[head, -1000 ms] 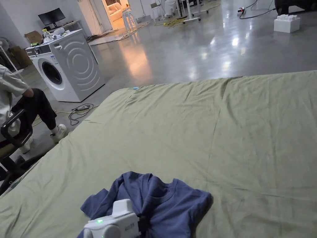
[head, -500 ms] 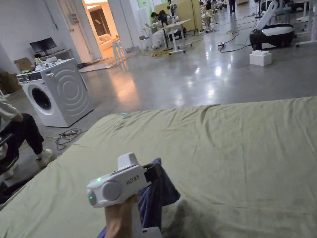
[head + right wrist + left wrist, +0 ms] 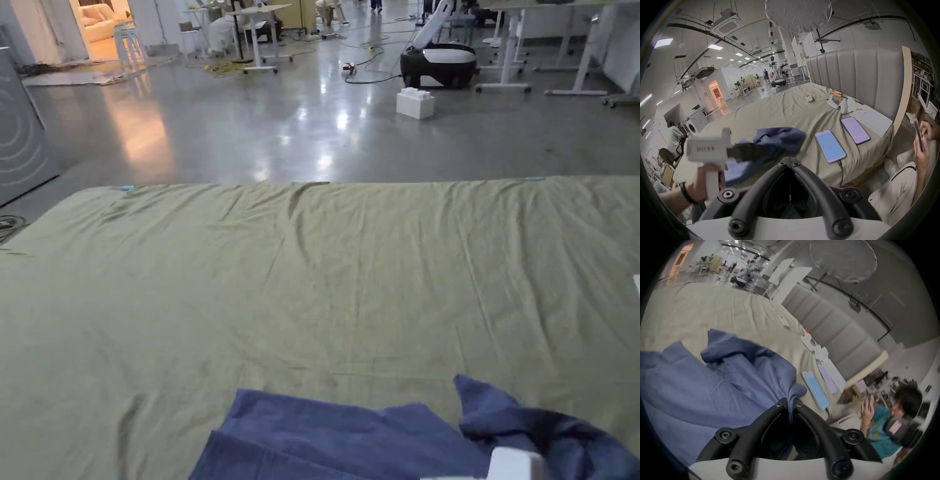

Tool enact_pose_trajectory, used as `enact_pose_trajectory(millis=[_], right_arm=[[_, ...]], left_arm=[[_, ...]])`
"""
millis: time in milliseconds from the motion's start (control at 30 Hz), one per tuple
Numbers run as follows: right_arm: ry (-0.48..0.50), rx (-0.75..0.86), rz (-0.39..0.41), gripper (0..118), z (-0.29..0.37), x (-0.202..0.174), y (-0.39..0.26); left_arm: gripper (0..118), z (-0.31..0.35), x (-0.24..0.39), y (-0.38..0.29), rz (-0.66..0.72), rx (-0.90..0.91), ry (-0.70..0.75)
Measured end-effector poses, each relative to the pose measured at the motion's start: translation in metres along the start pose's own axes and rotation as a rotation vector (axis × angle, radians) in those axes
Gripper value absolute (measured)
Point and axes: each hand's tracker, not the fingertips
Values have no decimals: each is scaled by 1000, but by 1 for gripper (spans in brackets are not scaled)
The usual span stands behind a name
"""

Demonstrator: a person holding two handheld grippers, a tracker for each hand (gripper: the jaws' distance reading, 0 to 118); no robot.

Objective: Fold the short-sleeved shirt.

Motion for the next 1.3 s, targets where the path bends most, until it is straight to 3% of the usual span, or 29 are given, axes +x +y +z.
enact_pose_trajectory(millis=[67,100,133,167,200,267,300,400,633,767,833,867,967,1033,1167,1300], right_arm=[[-6,-12,3,1,0,3,-5],[-7,-24,5,1,0,4,-7],[-5,-33,6,1,-1,5,-10],[-3,-37,5,1,-1,6,-11],[1,-38,5,1,0,5,-13],[13,-33,5,1,-1,2,-13],[23,-27,6,1,-2,-1,-12],[79,-11,29,1,-13,-11,-5],[227,138,138,1,-30,-60,35],[279,192,178,1,-23,-84,53],[325,220,187,1,-14,-89,60],[337,239,206,1,-8,-90,62],[318,287,265,1,6,-92,63],[323,299,267,1,11,-91,57],[322,297,237,1,10,-92,44],[301,286,275,1,9,-99,45]], left_arm=[[9,-6,14,-28,-49,-6,41],[22,-10,15,-36,-84,-7,58],[43,-14,14,-40,-102,-7,102],[43,-16,10,-37,-97,-22,136],[51,-17,3,-36,-58,-41,151],[83,-4,-10,-30,14,-29,135],[90,10,-15,-21,23,21,91],[90,65,-24,5,-54,119,143],[90,265,11,33,-352,418,447],[88,339,28,-3,-449,706,712],[77,362,31,-21,-456,785,811],[66,369,32,-28,-431,765,815],[11,385,32,-50,-333,770,930],[0,394,30,-64,-370,760,887],[0,396,28,-74,-265,694,846],[0,395,27,-69,-274,700,837]])
